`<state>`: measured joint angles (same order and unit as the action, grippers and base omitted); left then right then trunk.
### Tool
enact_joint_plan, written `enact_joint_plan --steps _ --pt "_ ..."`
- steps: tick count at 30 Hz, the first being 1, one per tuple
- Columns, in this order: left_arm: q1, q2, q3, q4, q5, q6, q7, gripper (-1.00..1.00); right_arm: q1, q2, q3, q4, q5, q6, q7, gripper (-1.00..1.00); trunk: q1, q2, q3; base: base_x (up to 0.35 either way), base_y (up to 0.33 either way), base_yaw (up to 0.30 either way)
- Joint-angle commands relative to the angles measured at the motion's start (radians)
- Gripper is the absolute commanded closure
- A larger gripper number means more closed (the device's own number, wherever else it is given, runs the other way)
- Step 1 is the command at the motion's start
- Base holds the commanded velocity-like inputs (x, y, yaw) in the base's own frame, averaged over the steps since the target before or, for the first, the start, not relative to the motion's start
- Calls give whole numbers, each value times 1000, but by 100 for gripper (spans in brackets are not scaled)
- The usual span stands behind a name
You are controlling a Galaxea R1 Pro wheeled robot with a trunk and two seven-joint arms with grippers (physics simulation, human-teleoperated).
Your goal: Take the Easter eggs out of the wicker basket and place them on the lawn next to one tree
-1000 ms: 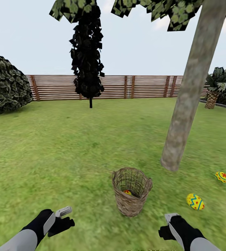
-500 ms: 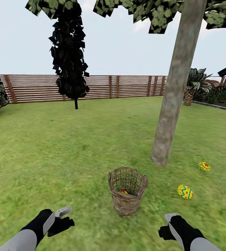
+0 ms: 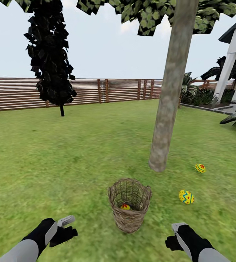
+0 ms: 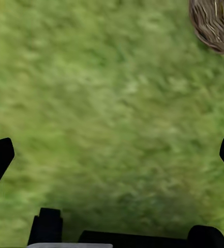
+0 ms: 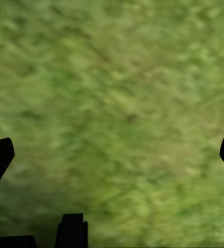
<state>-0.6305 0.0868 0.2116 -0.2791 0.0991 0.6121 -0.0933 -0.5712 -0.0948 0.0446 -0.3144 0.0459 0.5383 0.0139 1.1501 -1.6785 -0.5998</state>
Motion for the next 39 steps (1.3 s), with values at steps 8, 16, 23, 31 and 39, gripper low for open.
enact_joint_plan --steps 8,16,23,31,39 --pt "0 -2 0 -2 9 6 2 -100 -1 0 5 -2 6 6 1 -100 0 0 -1 62 321 -181" --pt "0 -2 0 -2 9 6 3 -100 -1 1 5 -2 6 6 1 -100 0 0 -1 1 335 -5" --pt "0 -2 0 -2 9 6 3 -100 0 1 5 0 5 6 1 -100 0 0 -1 0 336 -71" --pt "0 -2 0 -2 8 6 4 -100 0 1 5 1 5 6 1 -100 0 0 -1 0 335 -273" --pt "0 -2 0 -2 8 -4 4 -100 -1 0 5 1 5 6 1 -100 0 0 -1 0 336 -287"
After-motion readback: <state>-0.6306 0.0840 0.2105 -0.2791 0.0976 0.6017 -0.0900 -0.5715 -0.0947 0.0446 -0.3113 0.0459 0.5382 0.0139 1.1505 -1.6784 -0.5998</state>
